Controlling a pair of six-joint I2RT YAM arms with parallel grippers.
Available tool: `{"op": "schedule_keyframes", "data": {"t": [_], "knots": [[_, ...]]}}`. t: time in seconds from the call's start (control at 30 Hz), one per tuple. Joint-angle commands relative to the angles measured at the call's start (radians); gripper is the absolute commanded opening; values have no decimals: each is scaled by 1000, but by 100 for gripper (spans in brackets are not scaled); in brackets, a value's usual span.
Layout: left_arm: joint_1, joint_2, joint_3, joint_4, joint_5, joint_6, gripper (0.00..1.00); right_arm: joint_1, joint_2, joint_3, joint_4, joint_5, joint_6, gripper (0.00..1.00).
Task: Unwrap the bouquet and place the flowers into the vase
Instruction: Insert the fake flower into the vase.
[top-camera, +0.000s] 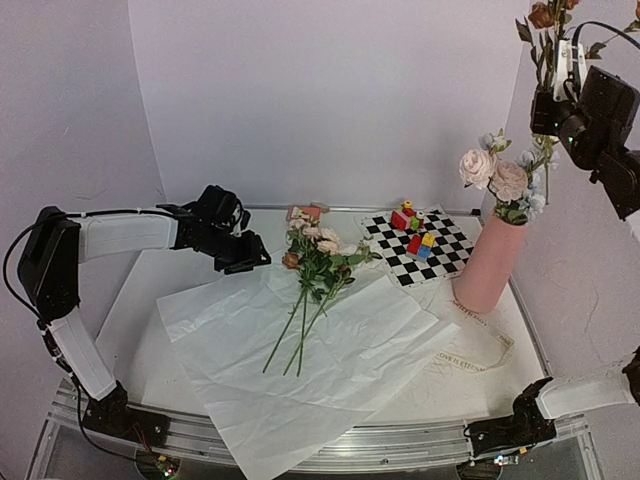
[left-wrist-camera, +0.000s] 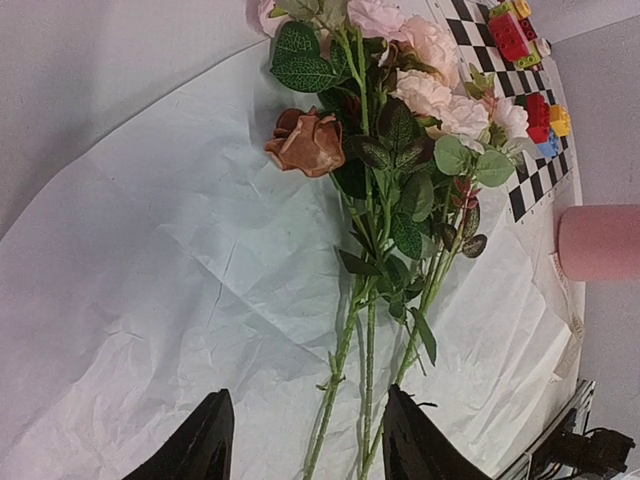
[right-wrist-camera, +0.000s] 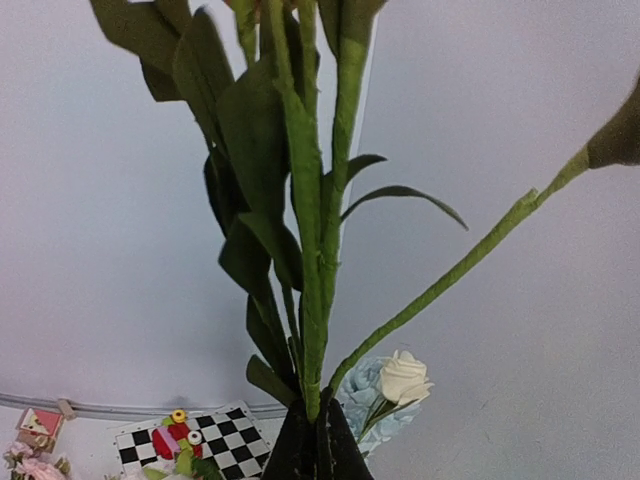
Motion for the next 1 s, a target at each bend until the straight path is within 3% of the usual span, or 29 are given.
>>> {"op": "schedule_keyframes", "data": {"t": [0.0, 0.27, 0.97], "knots": [[4, 20, 66, 22, 2, 4, 52, -85, 28, 56, 66, -154, 110, 0], [4, 37, 85, 22, 7, -6, 52, -264, 17, -69, 119, -417, 331, 0], [5, 114, 187, 19, 30, 4, 52, -425, -97, -382, 336, -520, 325, 0]]}}
